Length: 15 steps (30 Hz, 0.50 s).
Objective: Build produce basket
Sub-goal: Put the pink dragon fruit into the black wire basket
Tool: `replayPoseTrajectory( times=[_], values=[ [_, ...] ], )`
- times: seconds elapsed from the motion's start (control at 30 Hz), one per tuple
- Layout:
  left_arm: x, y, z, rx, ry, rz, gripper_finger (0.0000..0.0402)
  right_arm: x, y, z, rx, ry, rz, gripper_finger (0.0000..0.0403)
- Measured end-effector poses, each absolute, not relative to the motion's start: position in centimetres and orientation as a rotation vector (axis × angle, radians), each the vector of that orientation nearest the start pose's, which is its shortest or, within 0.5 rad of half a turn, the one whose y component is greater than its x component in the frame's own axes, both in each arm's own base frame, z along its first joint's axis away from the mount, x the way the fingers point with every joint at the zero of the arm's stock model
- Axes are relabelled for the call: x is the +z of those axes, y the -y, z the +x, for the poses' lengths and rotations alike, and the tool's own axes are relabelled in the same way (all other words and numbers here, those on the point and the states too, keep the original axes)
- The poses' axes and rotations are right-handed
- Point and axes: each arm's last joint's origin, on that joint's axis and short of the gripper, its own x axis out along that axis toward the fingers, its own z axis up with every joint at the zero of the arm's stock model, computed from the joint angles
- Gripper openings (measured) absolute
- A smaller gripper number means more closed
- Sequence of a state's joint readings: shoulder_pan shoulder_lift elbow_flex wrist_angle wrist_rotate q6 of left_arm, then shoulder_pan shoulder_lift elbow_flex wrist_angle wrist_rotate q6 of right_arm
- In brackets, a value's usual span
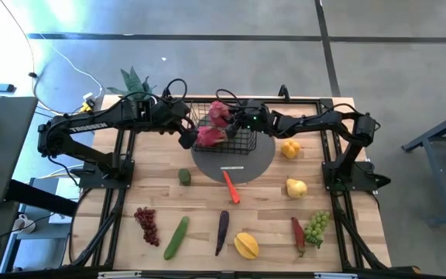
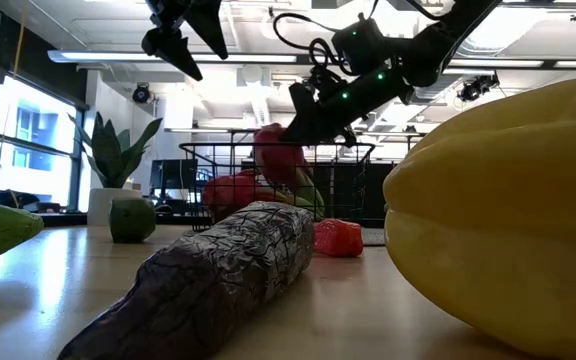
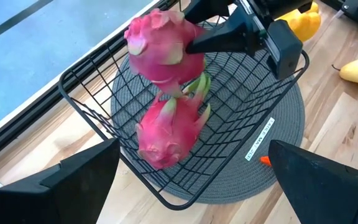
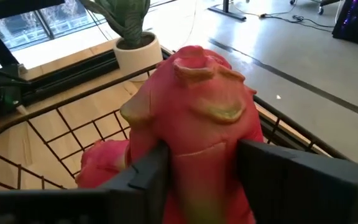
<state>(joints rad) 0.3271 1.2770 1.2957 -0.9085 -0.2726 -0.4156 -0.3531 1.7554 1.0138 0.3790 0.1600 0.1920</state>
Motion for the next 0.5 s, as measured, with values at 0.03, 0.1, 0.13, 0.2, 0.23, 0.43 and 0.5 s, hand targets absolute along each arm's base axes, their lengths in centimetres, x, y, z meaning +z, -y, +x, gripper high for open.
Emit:
replayPoseTrajectory(
  times=[0.03,0.1,0.13,0.2,0.23,0.43,0.5],
  values=[
    [34.7,-8.7,23.2,0.738,-0.773,-0.400,0.0400,20.8,13.6,35.5,-0.544,-0.312,0.234,0.0168],
    [34.7,-8.7,23.2,0.739,-0.773,-0.400,0.0400,20.8,13.6,35.5,-0.547,-0.306,0.253,0.0186],
    [34.6,-8.7,23.2,0.738,-0.773,-0.400,0.0400,20.8,13.6,35.5,-0.548,-0.306,0.255,0.0194],
    [34.7,-8.7,23.2,0.739,-0.773,-0.400,0.0400,20.8,13.6,35.5,-0.548,-0.306,0.255,0.0205],
    [34.6,-8.7,23.2,0.739,-0.773,-0.400,0.0400,20.8,13.6,35.5,-0.548,-0.306,0.256,0.0209],
    [34.6,-8.7,23.2,0.739,-0.773,-0.400,0.0400,21.4,13.6,35.8,-0.543,-0.285,0.278,0.0215],
    [34.6,-8.7,23.2,0.739,-0.773,-0.400,0.0400,22.3,13.7,36.2,-0.528,-0.259,0.271,0.0216]
  ],
)
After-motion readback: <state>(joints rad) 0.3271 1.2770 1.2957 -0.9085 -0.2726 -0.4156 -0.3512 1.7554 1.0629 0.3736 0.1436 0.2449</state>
